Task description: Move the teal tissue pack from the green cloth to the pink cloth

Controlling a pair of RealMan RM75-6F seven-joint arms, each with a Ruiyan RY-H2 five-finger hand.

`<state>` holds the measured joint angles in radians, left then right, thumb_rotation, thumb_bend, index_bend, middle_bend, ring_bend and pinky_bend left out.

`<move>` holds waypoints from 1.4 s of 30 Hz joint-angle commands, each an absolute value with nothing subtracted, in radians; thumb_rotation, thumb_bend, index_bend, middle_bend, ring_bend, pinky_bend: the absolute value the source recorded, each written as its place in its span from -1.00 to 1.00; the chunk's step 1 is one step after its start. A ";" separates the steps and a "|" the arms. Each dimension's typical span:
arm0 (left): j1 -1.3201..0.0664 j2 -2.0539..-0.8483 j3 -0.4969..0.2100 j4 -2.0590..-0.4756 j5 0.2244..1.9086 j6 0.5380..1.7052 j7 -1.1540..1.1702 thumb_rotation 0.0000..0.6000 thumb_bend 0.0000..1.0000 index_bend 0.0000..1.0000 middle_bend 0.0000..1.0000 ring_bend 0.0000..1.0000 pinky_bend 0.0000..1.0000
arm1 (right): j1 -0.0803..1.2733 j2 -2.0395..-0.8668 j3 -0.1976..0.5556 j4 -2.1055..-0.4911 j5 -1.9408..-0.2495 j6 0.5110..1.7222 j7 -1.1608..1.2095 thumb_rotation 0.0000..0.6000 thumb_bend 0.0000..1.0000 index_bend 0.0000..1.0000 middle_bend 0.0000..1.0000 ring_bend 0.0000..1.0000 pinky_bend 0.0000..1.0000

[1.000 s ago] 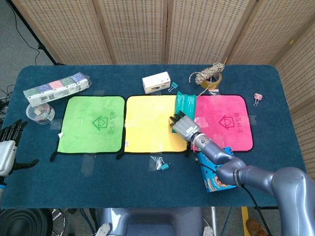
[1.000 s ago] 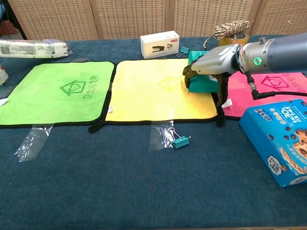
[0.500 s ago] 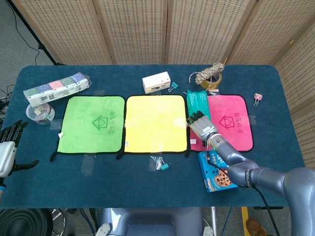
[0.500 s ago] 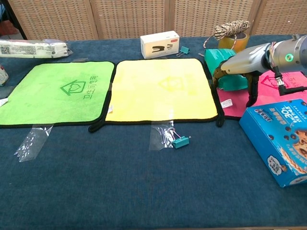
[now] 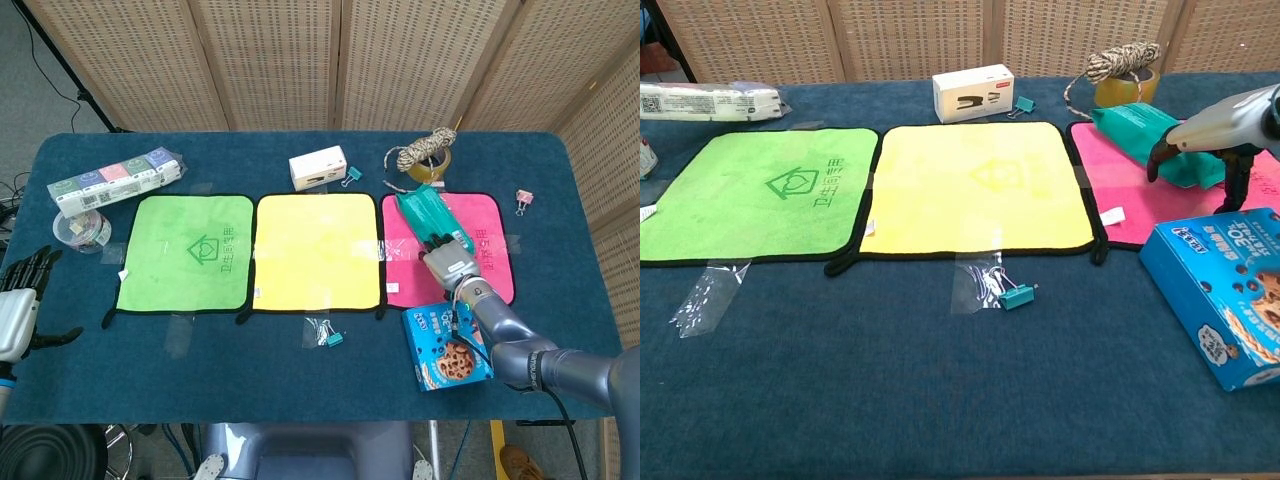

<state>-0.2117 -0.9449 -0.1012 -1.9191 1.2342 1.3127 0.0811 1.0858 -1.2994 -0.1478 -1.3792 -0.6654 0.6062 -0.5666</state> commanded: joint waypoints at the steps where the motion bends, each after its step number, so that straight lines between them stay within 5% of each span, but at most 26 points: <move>1: -0.212 -0.946 -0.101 -1.920 1.235 1.314 0.083 1.00 -1.00 -1.00 -1.00 -1.00 -1.00 | 1.078 -1.282 -0.145 -1.406 -0.678 0.623 -0.557 1.00 -1.00 -0.65 -0.81 -1.00 -0.81; 15: -0.214 -0.950 -0.090 -1.916 1.248 1.302 0.099 1.00 -1.00 -1.00 -1.00 -1.00 -1.00 | 0.929 -1.090 -0.012 -1.600 -1.048 0.893 -0.322 1.00 -1.00 -0.67 -0.89 -1.00 -1.00; 26: -0.202 -0.967 -0.072 -1.892 1.281 1.316 0.104 1.00 -1.00 -1.00 -1.00 -1.00 -1.00 | 0.638 -1.001 -0.033 -1.592 -1.247 1.222 -0.062 1.00 -1.00 -0.96 -1.00 -1.00 -1.00; 42: -0.130 -1.040 -0.032 -1.802 1.374 1.421 0.070 1.00 -1.00 -1.00 -1.00 -1.00 -1.00 | 0.225 -1.168 -0.070 -1.368 -1.353 1.587 0.210 1.00 -1.00 -1.00 -1.00 -1.00 -1.00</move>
